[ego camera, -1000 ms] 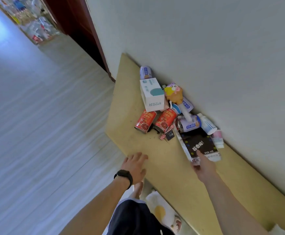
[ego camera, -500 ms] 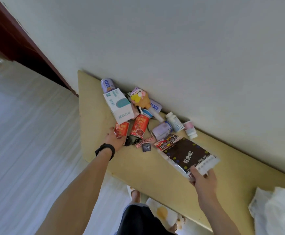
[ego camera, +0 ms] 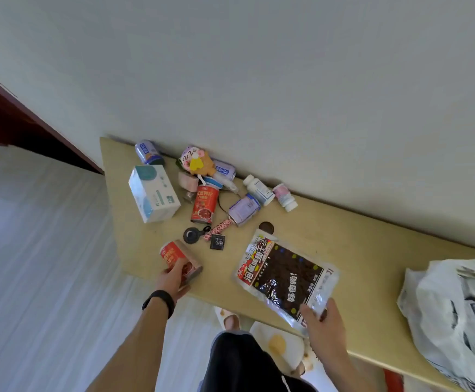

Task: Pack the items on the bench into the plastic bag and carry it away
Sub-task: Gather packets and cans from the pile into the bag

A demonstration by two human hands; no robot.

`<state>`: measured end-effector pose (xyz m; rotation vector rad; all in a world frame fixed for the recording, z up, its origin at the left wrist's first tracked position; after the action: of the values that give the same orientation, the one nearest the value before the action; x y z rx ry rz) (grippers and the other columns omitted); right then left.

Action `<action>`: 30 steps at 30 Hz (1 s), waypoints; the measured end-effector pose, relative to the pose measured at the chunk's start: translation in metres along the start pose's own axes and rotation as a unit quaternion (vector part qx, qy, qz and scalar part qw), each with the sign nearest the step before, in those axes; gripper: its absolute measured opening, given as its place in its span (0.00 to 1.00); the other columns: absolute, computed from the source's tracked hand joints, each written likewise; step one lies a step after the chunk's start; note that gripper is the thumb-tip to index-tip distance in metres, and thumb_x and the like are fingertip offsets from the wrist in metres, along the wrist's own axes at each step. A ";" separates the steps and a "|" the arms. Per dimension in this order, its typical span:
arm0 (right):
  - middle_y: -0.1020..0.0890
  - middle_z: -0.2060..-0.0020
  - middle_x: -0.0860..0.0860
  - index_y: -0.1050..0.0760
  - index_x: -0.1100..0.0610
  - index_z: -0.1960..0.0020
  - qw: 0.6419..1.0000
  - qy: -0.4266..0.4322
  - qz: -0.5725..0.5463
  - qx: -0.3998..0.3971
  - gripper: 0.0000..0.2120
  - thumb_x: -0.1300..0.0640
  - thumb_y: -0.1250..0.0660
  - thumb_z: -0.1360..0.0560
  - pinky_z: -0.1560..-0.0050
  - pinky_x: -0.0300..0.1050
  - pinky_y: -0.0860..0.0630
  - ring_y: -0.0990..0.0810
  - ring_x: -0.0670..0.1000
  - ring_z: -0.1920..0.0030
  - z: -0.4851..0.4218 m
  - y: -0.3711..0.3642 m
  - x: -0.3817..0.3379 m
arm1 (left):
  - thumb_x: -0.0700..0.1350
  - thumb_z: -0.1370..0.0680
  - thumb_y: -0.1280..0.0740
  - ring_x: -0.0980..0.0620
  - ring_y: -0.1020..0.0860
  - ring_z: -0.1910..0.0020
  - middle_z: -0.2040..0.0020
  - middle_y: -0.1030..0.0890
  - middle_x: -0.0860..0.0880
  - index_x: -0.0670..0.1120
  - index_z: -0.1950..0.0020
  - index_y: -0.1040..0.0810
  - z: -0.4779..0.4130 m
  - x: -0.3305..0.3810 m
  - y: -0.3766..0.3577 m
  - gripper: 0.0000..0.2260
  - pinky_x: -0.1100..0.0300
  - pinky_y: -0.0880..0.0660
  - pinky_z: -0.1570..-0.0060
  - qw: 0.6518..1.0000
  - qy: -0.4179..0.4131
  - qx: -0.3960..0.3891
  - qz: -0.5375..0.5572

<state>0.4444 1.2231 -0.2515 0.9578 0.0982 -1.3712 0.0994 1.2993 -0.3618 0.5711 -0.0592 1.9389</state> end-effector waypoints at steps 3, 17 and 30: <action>0.32 0.69 0.54 0.36 0.58 0.57 0.999 0.004 0.023 -0.033 0.14 0.54 0.32 0.23 0.67 0.47 0.38 0.32 0.53 0.68 0.001 0.011 0.009 | 0.54 0.26 0.28 0.45 0.22 0.45 0.43 0.21 0.43 0.44 0.38 0.25 0.015 -0.020 -0.006 0.21 0.49 0.22 0.48 1.000 0.007 -0.011 0.009; 0.19 0.44 0.54 0.28 0.55 0.38 0.997 0.020 0.005 -0.070 0.14 0.55 0.33 0.23 0.48 0.48 0.27 0.22 0.54 0.49 -0.004 0.100 0.059 | 0.56 0.24 0.32 0.43 0.24 0.42 0.38 0.23 0.40 0.44 0.31 0.32 0.114 -0.088 -0.075 0.27 0.49 0.26 0.42 0.974 0.057 -0.170 0.136; 0.13 0.50 0.52 0.20 0.53 0.43 0.923 0.024 -0.366 0.111 0.14 0.66 0.32 0.25 0.53 0.45 0.17 0.15 0.52 0.50 0.016 0.324 0.168 | 0.56 0.27 0.34 0.47 0.23 0.47 0.43 0.18 0.44 0.46 0.36 0.25 0.223 -0.106 -0.244 0.23 0.52 0.28 0.48 0.935 -0.041 -0.342 -0.080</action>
<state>0.7556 1.0504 -0.1711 1.2071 0.3750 -2.0790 0.4275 1.2496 -0.2606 0.1753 -0.6921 1.5924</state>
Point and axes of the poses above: each hand's wrist, its own z-axis away from the middle knuckle, its own y-axis out of the back of the hand, x = y × z, the point moved 4 cm from there along -z, towards the middle knuckle
